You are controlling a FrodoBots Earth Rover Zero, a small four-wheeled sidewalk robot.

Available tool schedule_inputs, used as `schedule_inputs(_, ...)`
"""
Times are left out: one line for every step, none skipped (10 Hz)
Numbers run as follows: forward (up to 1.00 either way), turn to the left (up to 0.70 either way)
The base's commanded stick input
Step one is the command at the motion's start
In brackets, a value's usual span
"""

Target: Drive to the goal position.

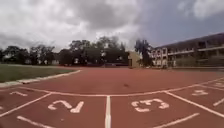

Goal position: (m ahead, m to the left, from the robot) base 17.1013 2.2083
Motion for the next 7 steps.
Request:
schedule_inputs(0.6,0.0)
schedule_inputs(0.6,0.0)
schedule_inputs(0.6,0.0)
schedule_inputs(0.6,0.0)
schedule_inputs(0.6,0.0)
schedule_inputs(0.6,0.0)
schedule_inputs(0.6,0.0)
